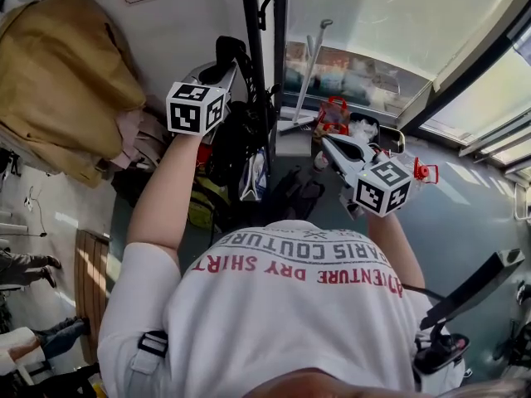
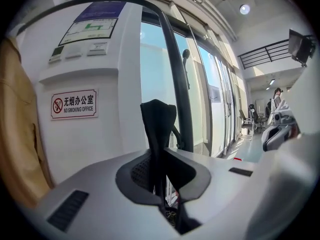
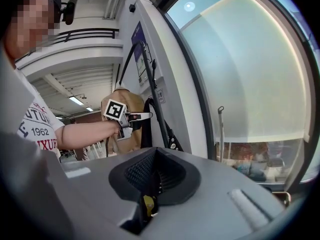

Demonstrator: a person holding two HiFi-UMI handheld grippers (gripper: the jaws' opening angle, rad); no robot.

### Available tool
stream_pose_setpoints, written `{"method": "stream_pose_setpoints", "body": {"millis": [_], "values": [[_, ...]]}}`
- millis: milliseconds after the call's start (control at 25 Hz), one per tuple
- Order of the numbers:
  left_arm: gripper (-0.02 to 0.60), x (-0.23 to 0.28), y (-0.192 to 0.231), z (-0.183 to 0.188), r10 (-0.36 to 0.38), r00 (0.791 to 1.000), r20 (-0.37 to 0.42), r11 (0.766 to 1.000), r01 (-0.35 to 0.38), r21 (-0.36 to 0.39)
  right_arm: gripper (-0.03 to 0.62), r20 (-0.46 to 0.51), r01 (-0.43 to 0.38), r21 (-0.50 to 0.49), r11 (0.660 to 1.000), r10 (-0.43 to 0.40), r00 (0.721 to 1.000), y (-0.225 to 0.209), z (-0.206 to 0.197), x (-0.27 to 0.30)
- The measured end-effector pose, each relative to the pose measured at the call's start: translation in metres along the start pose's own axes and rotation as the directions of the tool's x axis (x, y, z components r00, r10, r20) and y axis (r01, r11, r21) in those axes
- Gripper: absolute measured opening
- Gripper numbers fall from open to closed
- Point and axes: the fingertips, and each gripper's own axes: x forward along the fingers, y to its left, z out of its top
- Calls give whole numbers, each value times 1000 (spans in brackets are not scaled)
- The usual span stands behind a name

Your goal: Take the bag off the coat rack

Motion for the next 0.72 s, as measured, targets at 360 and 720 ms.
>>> {"method": "stream_pose_setpoints", "body": {"millis": [360,720], "values": [[21,-4,3,2,-7,1000,-2,998,7,-70,0,6,9,8,1000,-9,1000,-5,-1,-5],[20,-18,15,40,21,998,66,990,-12,-138,0,0,13,35,999,-13,1000,-10,-11,-10]]}}
